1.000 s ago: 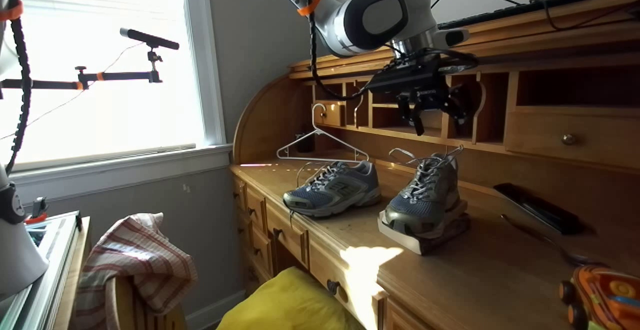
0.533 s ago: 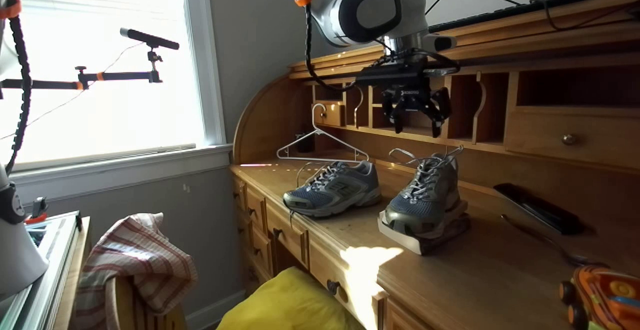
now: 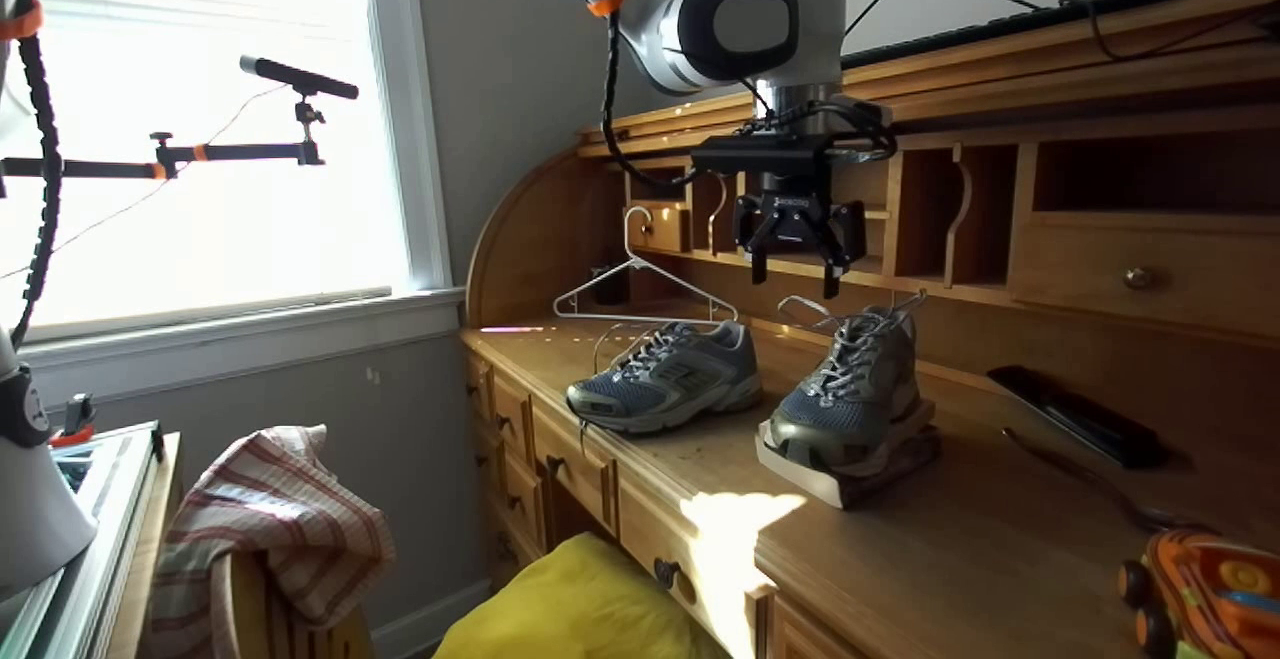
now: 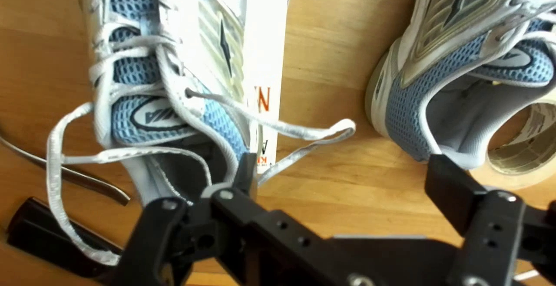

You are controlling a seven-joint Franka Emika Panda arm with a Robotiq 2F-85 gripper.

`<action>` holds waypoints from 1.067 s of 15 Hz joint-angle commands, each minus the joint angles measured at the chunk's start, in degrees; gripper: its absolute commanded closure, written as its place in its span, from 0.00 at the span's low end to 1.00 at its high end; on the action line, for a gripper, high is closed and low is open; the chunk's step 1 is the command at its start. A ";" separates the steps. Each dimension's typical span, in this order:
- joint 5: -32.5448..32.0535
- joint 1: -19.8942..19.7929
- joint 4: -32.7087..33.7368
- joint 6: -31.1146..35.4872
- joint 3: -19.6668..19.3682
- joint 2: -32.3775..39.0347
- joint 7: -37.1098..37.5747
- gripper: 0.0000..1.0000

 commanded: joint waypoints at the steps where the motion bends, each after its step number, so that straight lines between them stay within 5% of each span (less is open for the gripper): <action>1: -1.87 1.99 2.86 -4.86 -1.75 2.04 0.04 0.03; 3: -3.36 2.99 3.30 -4.80 -2.65 2.83 1.06 0.29; 12: -3.64 2.58 5.41 -4.53 -3.42 3.95 0.73 0.99; 16: -3.43 2.18 4.65 -2.94 -3.68 1.72 0.69 0.99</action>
